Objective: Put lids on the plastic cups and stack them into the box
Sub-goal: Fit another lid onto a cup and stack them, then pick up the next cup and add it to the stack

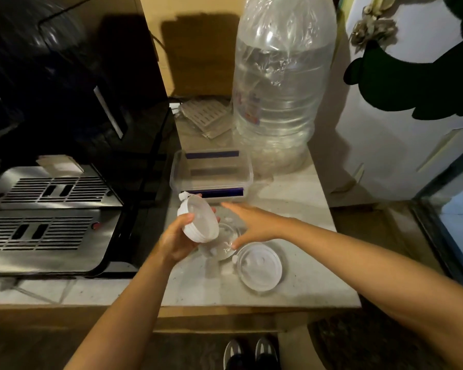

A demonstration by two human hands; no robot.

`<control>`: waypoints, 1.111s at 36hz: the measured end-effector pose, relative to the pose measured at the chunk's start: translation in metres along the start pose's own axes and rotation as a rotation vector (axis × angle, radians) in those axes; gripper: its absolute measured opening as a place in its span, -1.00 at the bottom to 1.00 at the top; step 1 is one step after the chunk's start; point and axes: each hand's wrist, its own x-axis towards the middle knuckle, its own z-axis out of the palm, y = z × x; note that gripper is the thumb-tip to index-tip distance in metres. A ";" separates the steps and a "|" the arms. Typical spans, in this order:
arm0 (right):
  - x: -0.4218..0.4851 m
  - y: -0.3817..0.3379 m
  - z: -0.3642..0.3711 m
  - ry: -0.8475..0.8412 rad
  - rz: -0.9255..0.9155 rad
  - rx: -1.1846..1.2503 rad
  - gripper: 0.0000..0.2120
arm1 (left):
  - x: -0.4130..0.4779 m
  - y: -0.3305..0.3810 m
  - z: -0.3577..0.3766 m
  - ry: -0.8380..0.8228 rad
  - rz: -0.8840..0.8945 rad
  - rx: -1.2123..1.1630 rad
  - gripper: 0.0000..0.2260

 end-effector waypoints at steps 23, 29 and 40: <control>0.056 -0.039 0.064 0.058 0.375 -0.313 -0.13 | -0.054 -0.009 -0.018 0.203 -0.009 -0.048 -0.29; 0.054 -0.038 0.061 0.064 0.311 -0.368 -0.22 | -0.050 -0.010 -0.023 0.224 -0.005 -0.051 -0.17; 0.031 -0.030 0.009 0.129 0.117 -0.199 -0.20 | -0.036 -0.004 -0.016 0.258 -0.029 -0.051 -0.17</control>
